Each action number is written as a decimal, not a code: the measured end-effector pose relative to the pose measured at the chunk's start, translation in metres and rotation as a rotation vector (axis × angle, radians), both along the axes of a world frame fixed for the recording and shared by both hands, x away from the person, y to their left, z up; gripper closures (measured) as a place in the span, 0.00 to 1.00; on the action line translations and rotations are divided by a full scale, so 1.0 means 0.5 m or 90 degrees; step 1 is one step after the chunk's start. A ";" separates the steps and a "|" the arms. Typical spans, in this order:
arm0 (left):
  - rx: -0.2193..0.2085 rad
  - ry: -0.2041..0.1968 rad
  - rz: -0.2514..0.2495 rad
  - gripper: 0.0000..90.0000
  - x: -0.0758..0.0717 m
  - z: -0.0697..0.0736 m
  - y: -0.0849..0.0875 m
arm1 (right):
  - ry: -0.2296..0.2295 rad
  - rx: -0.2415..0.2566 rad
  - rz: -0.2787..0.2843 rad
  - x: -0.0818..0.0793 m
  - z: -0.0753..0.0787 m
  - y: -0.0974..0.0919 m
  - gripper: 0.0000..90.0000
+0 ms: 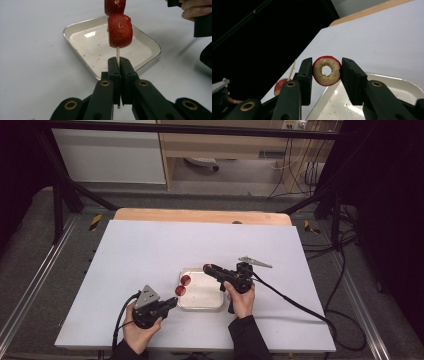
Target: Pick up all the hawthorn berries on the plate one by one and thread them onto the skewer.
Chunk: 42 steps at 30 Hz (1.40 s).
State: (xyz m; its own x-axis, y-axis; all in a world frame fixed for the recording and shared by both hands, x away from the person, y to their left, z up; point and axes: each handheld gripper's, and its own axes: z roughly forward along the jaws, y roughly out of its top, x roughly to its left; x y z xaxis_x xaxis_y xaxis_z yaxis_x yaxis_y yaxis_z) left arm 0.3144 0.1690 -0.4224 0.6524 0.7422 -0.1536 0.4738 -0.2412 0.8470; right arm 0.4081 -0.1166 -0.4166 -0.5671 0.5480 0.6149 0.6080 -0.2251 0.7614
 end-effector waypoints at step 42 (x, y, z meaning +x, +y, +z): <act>-0.031 -0.034 0.002 0.98 0.007 0.000 -0.062 | -0.033 0.186 -0.066 -0.004 0.018 0.001 0.70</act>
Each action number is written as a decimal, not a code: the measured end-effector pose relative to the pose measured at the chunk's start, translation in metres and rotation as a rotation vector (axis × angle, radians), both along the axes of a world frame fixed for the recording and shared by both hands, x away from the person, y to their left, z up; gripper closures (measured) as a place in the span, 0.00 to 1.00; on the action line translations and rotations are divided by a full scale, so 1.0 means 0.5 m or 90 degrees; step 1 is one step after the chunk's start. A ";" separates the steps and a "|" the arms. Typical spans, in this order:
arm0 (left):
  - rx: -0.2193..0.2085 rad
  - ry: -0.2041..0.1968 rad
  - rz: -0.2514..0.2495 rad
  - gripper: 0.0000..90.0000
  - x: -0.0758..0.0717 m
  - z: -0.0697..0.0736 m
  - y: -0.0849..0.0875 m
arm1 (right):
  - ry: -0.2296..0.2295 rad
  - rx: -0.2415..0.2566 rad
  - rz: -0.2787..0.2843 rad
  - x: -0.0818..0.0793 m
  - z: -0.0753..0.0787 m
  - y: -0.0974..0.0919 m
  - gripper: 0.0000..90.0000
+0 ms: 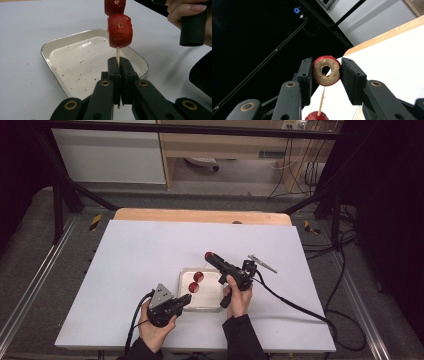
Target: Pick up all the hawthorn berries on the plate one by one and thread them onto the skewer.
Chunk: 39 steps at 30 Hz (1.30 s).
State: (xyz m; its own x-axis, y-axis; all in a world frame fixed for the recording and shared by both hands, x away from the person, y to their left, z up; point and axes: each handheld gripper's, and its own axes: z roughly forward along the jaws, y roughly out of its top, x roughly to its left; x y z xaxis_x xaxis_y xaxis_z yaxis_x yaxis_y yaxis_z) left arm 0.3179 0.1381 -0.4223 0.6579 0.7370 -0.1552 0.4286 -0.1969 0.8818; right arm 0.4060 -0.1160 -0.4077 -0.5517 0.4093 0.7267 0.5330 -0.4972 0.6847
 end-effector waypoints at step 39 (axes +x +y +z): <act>-0.024 -0.005 0.022 0.98 -0.001 0.008 -0.023 | -0.006 0.014 0.000 -0.023 -0.018 0.017 0.70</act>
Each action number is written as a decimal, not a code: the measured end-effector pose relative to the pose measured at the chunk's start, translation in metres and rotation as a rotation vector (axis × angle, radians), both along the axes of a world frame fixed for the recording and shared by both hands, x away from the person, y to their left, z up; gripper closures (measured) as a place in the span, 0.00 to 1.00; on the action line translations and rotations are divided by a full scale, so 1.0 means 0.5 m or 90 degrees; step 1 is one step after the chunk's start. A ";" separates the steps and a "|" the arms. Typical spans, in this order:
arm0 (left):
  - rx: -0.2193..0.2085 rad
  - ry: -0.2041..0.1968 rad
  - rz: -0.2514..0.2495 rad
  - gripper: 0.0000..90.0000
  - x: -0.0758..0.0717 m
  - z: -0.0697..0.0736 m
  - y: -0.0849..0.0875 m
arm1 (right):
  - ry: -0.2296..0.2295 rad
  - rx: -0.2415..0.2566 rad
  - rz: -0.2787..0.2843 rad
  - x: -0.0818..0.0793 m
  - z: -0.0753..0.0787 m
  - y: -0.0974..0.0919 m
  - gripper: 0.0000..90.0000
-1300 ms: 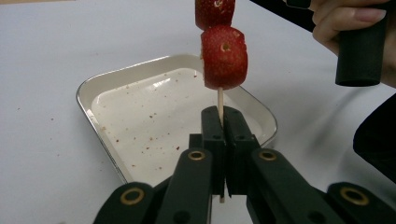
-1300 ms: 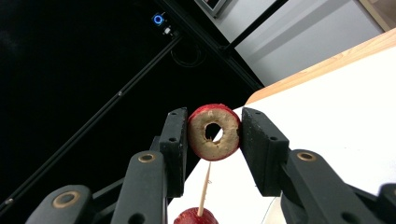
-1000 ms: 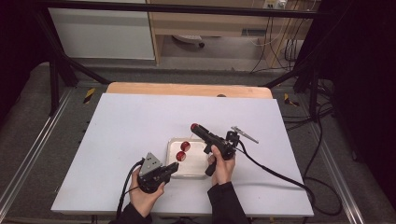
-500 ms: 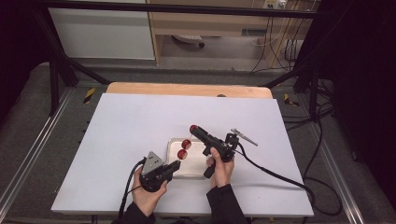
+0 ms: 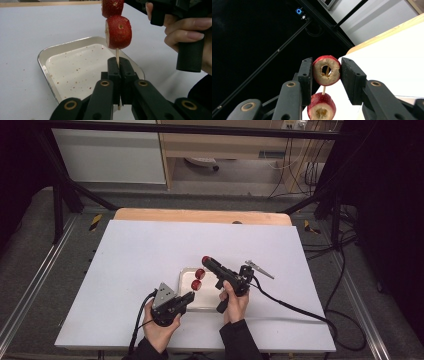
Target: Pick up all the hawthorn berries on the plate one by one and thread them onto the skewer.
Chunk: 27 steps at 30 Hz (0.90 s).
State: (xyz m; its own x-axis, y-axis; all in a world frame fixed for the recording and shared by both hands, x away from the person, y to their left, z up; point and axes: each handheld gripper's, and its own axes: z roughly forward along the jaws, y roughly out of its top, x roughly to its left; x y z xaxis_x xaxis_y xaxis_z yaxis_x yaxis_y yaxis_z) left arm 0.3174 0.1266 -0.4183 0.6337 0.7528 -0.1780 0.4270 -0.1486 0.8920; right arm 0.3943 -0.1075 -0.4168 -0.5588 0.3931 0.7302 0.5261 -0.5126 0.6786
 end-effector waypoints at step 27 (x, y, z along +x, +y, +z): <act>0.009 0.013 -0.017 0.98 0.020 -0.010 0.073 | -0.030 -0.294 0.057 -0.013 0.010 -0.047 0.19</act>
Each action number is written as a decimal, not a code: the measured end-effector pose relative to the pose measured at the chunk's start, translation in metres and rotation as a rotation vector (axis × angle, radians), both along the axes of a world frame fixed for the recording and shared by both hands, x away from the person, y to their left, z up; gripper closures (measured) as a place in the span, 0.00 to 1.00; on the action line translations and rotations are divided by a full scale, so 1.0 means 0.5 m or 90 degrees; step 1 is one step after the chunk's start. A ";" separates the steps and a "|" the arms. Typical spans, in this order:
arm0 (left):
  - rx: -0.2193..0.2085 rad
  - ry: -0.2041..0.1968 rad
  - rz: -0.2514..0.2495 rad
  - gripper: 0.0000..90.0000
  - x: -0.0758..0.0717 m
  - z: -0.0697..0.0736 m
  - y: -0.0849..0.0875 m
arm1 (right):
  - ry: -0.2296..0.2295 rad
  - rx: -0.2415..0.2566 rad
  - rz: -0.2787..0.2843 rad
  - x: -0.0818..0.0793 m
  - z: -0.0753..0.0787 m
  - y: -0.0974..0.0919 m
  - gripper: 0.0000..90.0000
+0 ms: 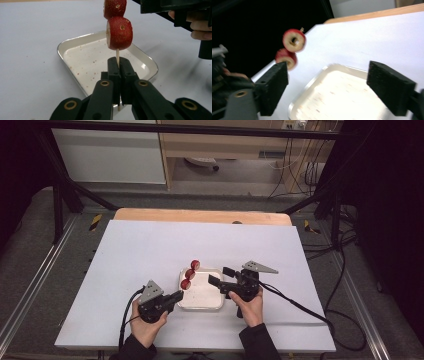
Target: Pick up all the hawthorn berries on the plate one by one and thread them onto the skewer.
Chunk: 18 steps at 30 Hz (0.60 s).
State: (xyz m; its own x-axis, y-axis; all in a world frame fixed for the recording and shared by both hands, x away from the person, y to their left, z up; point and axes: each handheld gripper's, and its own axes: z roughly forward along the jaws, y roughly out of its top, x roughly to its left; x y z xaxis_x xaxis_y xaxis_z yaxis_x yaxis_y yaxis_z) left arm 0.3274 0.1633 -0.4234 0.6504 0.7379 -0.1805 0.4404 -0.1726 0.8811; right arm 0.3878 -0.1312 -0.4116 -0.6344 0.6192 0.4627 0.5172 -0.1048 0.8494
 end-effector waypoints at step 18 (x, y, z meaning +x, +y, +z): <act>0.052 0.043 -0.036 0.98 0.021 0.023 0.036 | 0.011 -0.269 0.051 -0.021 -0.057 -0.112 0.01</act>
